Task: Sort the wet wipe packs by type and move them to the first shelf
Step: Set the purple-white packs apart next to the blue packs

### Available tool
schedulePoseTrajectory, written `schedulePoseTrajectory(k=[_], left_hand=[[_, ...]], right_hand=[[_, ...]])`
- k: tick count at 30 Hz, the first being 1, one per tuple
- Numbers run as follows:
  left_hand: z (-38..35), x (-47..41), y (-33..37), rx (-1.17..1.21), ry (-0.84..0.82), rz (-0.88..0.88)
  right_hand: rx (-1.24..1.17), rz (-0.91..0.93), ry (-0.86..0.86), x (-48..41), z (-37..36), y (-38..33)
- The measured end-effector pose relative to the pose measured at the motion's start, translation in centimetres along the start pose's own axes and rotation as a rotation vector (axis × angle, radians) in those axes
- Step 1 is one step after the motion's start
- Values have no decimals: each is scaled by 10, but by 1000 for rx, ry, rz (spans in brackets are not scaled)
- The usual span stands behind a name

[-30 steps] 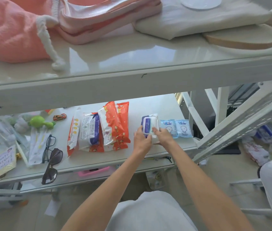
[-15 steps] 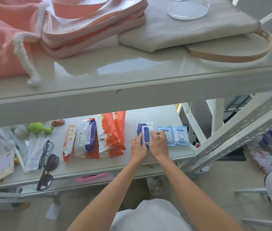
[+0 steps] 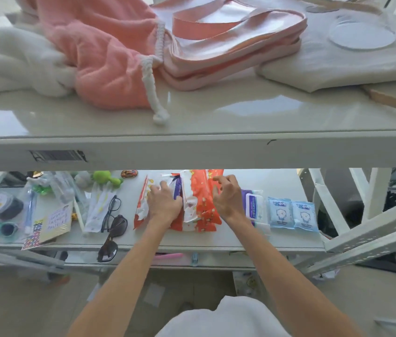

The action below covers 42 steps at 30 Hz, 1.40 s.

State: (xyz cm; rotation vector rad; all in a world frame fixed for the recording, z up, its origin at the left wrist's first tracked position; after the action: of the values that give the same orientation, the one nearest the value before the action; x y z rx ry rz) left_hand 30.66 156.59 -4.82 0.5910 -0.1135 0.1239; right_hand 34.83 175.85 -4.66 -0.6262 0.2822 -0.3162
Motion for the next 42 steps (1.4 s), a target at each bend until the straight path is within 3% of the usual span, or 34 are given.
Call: schedulePoseTrajectory(k=[4, 7, 10, 13, 16, 20, 23, 29, 36, 39, 42], left_hand=[[-23, -6, -23, -160, -275, 56], [-29, -9, -26, -213, -260, 56], [-25, -15, -26, -123, -177, 36], [-11, -20, -25, 117, -73, 63], [11, -16, -20, 547, -49, 243], [18, 0, -17, 1168, -251, 414], [17, 15, -12, 1285, -392, 393], [-12, 29, 20, 1184, -571, 192], [-52, 45, 57, 758, -348, 81], [-61, 56, 78, 645, -324, -16], [-73, 63, 97, 566, -357, -38]], right_hand=[[-8, 76, -87, 10, -22, -37], [51, 105, -140, 21, -35, -47], [76, 72, -178, 25, -43, -49], [65, 53, -200, 24, -48, -48], [24, 54, -218, 20, -45, -52], [-58, -13, -200, 13, -44, -52], [-216, -141, -237, 9, -36, -51], [-275, -189, -168, 16, -8, -18], [-265, -437, -58, 26, 20, 60], [-22, -487, 46, 37, 26, 98], [267, -422, -119, 52, 20, 121]])
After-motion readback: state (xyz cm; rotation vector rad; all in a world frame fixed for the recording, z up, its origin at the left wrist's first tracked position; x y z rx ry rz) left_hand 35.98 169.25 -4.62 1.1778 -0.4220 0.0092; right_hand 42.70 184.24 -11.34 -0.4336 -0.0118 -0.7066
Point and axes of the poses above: each hand's wrist, its own x-axis away from the middle knuckle, its own z-axis out of the back of the hand, y = z × x, the point moved 4 cm from there along -x, towards the middle knuckle, and after that the axes turned 11 degrees about x, right-handed, at the moved point
